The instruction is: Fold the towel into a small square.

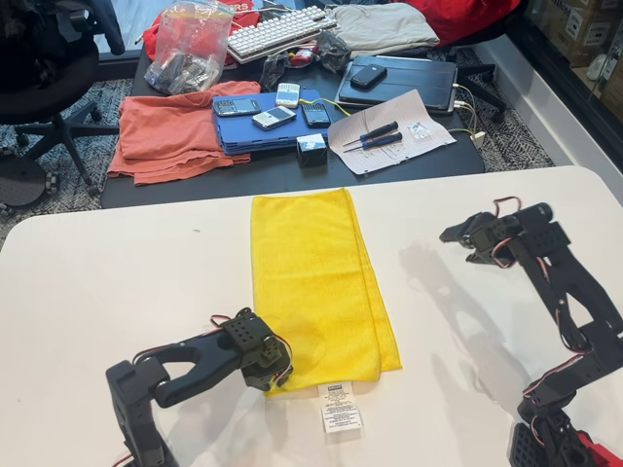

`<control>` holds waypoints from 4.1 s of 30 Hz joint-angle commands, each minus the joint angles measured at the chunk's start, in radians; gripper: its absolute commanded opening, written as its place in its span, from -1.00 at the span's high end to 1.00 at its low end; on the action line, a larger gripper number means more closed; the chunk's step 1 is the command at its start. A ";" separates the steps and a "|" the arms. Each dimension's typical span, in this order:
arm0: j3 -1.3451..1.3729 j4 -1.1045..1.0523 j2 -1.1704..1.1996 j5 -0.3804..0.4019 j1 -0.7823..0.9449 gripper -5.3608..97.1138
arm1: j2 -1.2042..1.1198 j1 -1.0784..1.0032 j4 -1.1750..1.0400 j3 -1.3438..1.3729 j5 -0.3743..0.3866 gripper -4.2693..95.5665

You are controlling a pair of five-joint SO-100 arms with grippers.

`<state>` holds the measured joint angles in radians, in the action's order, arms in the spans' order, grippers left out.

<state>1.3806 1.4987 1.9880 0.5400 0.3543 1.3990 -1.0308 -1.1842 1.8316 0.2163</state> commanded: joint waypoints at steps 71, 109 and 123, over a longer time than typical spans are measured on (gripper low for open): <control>-0.336 0.123 -0.121 -0.017 -0.190 0.42 | -0.410 0.669 0.341 -0.907 0.305 0.94; -0.617 -0.158 -0.729 -0.058 0.413 0.42 | 0.480 0.713 -0.472 -1.072 0.314 0.05; -1.164 -0.181 -1.253 -0.058 0.434 0.42 | 0.811 0.713 -0.485 -1.062 0.305 0.05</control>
<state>0.2700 1.3192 0.7286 0.4801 0.8023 2.2105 -0.3129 -1.6690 0.7731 0.5216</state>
